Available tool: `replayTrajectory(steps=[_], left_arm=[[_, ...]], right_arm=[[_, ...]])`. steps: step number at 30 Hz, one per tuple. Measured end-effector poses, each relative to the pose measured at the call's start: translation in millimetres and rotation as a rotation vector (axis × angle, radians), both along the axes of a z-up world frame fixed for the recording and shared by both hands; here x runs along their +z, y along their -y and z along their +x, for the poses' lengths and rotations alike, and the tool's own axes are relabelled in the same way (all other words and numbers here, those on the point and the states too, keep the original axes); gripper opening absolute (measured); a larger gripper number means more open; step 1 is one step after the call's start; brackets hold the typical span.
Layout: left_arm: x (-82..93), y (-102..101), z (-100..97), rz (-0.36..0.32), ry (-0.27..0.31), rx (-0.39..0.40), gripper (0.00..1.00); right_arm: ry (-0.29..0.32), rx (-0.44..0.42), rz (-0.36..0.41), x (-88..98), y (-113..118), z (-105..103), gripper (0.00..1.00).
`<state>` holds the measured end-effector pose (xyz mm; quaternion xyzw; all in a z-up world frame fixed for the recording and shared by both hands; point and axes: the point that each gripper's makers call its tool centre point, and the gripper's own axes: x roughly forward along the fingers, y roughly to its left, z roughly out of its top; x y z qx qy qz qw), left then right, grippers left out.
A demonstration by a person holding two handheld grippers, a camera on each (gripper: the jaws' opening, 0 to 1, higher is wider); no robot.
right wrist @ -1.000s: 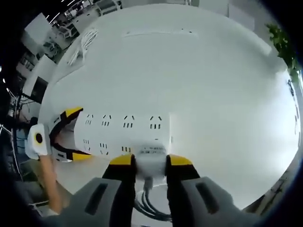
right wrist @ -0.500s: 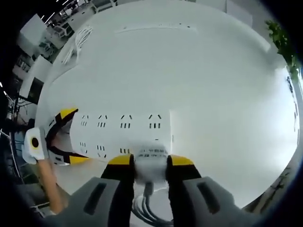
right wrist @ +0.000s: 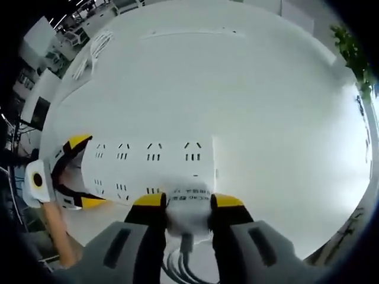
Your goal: Straighten the power strip on the desk, plug the charger into it
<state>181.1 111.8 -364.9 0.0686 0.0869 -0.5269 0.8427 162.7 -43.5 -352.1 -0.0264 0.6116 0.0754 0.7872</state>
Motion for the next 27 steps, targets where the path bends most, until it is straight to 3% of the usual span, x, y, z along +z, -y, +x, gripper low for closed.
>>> replayTrajectory(steps=[5, 8, 13, 17, 27], left_arm=[[-0.3, 0, 0.2, 0.000, 0.000, 0.000, 0.66], [-0.4, 0, 0.0, 0.000, 0.000, 0.000, 0.66], [-0.7, 1, 0.1, 0.001, 0.000, 0.000, 0.66], [-0.7, 1, -0.7, 0.001, 0.000, 0.000, 0.66], [-0.8, 1, -0.1, 0.000, 0.000, 0.000, 0.66]], right_arm=[[0.008, -0.001, -0.011, -0.1, 0, -1, 0.28], [0.031, 0.050, -0.032, -0.1, 0, -2, 0.29], [0.052, 0.106, 0.010, 2.9, -11, -6, 0.45], [0.059, 0.118, 0.017, 7.9, -10, -6, 0.44], [0.151, 0.127, 0.116, 50.6, -12, -2, 0.43]])
